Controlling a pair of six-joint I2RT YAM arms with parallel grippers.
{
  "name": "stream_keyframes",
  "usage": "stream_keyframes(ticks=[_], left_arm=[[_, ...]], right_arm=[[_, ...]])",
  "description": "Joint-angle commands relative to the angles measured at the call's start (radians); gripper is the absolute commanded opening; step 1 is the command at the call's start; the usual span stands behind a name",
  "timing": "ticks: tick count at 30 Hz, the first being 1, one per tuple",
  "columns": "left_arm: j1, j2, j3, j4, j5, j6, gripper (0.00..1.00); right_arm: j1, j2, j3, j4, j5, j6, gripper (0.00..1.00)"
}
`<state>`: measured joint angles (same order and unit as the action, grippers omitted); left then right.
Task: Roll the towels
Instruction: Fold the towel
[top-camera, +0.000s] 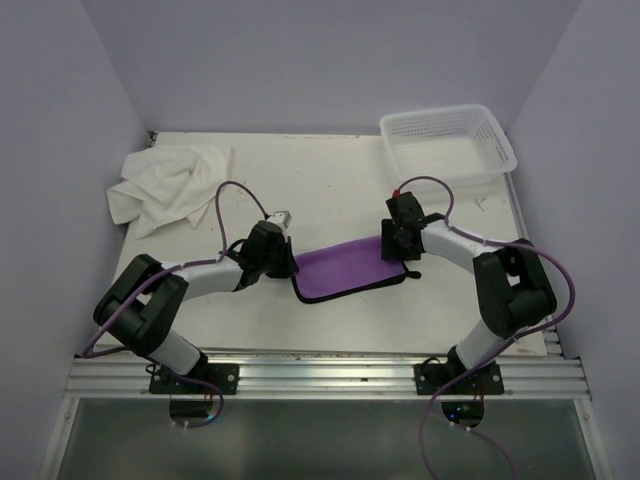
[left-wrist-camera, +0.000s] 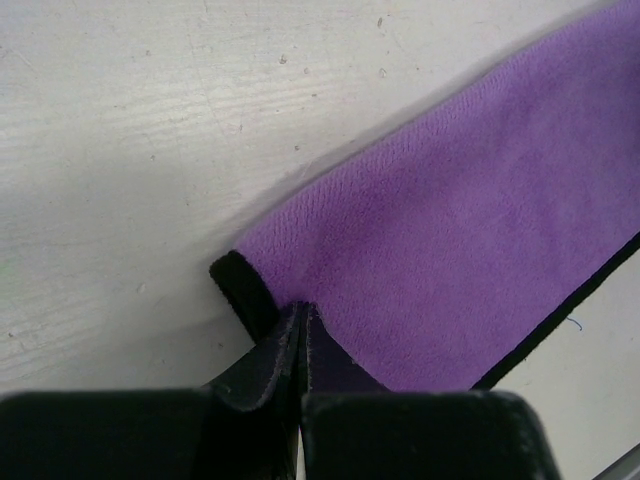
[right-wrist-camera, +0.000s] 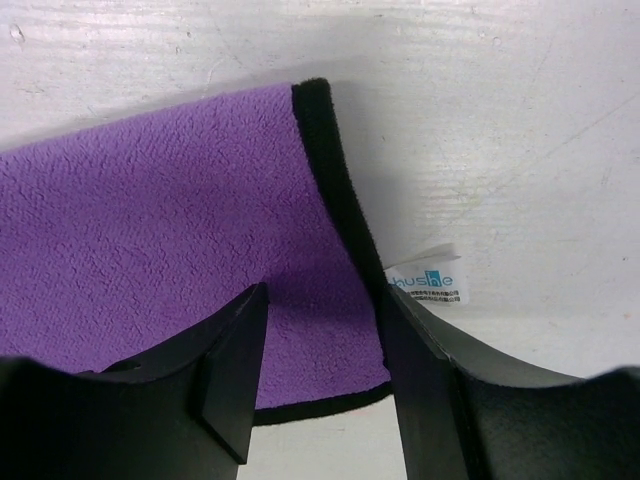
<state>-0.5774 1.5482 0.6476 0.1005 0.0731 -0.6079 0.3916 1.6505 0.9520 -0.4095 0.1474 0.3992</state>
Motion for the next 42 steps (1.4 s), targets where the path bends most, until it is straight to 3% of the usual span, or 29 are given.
stream_keyframes(ticks=[1,18,29,33,42], left_arm=[[-0.002,-0.004,0.023,-0.007,-0.026,0.034,0.00],[-0.002,0.007,0.043,-0.030,-0.036,0.048,0.00],[-0.002,0.007,0.052,-0.038,-0.047,0.056,0.00],[-0.002,0.007,0.050,-0.039,-0.045,0.057,0.00],[-0.001,-0.008,0.049,-0.042,-0.045,0.056,0.00]], right_arm=[[-0.005,0.006,0.037,0.011,0.049,-0.031,0.54],[-0.008,0.045,0.060,0.061,0.015,-0.057,0.53],[-0.007,0.094,0.008,0.069,0.018,-0.040,0.41],[-0.008,0.089,-0.025,0.075,0.000,-0.031,0.35],[-0.007,0.035,-0.010,0.054,-0.016,-0.039,0.03]])
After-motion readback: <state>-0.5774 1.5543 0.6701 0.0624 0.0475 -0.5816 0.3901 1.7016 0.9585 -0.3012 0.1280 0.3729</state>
